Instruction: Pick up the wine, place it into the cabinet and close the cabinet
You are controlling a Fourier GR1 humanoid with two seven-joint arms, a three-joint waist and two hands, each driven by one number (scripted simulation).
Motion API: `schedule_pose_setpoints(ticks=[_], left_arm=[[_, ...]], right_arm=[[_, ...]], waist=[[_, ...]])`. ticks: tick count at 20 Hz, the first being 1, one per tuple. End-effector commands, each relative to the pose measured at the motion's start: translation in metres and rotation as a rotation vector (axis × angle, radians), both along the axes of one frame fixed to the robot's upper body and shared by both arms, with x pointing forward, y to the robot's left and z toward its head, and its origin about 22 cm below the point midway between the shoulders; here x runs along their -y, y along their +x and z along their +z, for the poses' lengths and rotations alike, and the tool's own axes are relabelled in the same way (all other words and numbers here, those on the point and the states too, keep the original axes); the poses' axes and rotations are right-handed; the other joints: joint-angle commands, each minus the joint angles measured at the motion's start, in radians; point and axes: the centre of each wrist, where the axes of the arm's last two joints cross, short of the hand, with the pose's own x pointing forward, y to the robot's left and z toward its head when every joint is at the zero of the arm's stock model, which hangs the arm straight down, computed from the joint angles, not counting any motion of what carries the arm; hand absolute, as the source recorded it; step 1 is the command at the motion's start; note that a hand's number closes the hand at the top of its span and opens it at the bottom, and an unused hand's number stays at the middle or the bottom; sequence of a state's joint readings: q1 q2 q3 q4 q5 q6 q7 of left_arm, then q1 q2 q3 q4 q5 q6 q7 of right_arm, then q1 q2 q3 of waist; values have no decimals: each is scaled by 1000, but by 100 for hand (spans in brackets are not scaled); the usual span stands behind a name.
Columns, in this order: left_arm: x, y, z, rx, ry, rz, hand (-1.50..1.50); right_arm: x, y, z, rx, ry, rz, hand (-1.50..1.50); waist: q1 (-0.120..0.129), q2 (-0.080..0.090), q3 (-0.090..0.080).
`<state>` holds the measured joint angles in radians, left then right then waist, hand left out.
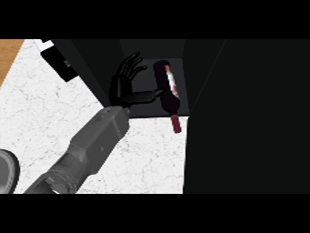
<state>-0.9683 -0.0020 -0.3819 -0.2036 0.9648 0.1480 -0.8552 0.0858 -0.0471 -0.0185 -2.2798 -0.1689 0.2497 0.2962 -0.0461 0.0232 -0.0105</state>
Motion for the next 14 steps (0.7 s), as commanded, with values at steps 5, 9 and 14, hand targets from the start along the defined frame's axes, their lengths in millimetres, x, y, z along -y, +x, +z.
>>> schedule_pose_setpoints(ticks=[5, 9, 14], left_arm=[[-3, -6, -5, 71, 8, 55, -150], [1, -19, -11, 59, 40, -4, -150], [-7, -30, 6, 55, 38, -139, -150]], right_arm=[[2, 11, 3, 5, 0, -24, -150], [-9, 0, 6, -2, 3, -12, -150], [-1, -6, 9, -18, 4, -36, -150]], waist=[[45, -23, 10], [64, -31, 11], [86, -41, 11]])
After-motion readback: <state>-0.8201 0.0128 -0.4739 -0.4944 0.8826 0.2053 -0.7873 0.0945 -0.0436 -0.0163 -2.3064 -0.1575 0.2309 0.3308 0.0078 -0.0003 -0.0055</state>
